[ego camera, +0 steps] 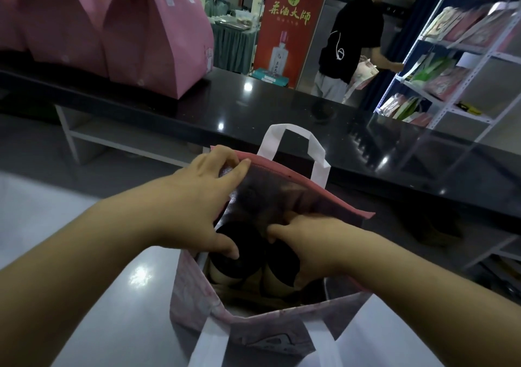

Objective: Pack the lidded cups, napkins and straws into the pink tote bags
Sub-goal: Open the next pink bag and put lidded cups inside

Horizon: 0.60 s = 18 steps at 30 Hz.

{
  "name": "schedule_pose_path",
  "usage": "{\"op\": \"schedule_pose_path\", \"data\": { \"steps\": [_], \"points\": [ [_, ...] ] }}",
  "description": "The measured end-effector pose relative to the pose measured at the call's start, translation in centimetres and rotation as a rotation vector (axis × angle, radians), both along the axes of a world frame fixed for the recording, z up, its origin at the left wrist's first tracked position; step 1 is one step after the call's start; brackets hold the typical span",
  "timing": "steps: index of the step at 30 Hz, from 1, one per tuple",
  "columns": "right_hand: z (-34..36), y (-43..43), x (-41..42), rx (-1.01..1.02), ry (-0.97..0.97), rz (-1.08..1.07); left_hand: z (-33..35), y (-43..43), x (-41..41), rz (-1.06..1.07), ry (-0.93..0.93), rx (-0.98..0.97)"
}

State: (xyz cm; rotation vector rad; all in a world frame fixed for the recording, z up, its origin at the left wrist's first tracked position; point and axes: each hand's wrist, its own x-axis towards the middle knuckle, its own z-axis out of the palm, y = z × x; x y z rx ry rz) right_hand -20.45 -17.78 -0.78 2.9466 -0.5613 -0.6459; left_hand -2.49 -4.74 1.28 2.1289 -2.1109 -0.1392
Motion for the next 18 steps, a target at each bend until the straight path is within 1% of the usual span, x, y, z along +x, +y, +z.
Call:
{"op": "schedule_pose_path", "data": {
  "steps": [4,7,12,15,18],
  "points": [
    [-0.5,0.2,0.2,-0.041,0.038,0.093,-0.2,-0.3,0.1,0.009,-0.055,-0.045],
    [-1.3,0.5,0.3,-0.075,0.063,0.146,-0.3,-0.4,0.2,0.011,-0.059,-0.068],
    [-1.6,0.9,0.0,-0.087,0.049,0.157,-0.5,-0.5,0.1,0.031,-0.092,-0.098],
    [-0.7,1.1,-0.6,-0.085,0.041,0.117,-0.2,-0.3,-0.1,0.032,-0.156,-0.134],
    [0.6,1.5,-1.1,-0.147,0.001,0.134,0.1,0.2,-0.2,0.024,-0.238,-0.19]
  ]
}}
